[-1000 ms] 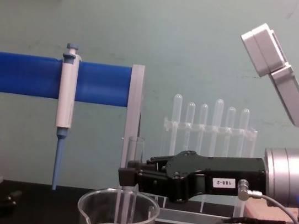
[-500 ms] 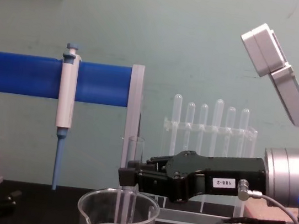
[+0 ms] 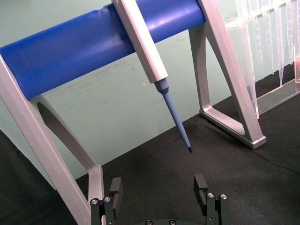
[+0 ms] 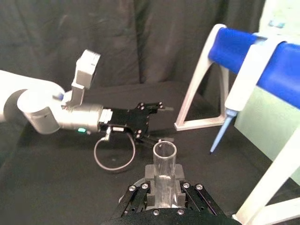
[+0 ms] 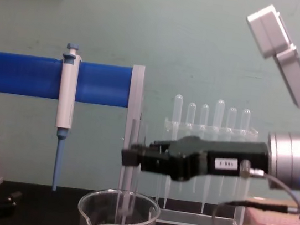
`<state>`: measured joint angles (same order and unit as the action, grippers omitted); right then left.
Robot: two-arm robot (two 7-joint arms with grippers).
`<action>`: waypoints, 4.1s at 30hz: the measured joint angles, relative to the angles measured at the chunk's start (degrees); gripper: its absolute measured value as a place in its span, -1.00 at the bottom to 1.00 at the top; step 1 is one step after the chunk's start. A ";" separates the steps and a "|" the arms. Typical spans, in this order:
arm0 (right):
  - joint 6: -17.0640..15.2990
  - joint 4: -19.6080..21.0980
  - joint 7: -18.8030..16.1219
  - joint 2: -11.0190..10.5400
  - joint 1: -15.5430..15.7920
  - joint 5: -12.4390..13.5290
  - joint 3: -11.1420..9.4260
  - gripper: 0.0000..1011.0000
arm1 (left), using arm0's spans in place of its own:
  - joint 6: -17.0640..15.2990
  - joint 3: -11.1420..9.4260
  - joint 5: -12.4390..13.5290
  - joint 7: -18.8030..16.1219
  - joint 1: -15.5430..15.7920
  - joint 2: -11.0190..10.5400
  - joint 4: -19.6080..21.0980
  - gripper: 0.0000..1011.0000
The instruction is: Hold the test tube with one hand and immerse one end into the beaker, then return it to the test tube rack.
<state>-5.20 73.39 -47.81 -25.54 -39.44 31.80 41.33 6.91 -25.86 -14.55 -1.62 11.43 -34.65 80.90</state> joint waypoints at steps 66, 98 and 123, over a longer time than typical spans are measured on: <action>-4.11 27.61 14.46 -20.17 17.18 7.51 -12.56 -0.53 | 0.00 0.00 0.00 0.00 0.00 0.00 0.00 0.98; -1.21 23.91 14.04 -16.82 20.94 1.97 -13.69 -0.53 | 0.00 0.00 0.00 0.00 0.00 0.00 0.00 0.98; -0.36 19.35 12.72 -13.84 21.82 0.21 -13.39 -0.53 | 0.00 0.00 0.00 0.00 0.00 0.00 0.00 0.98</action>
<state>-5.56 92.74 -35.09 -39.38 -17.62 32.01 27.94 6.91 -25.86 -14.55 -1.62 11.43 -34.65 80.90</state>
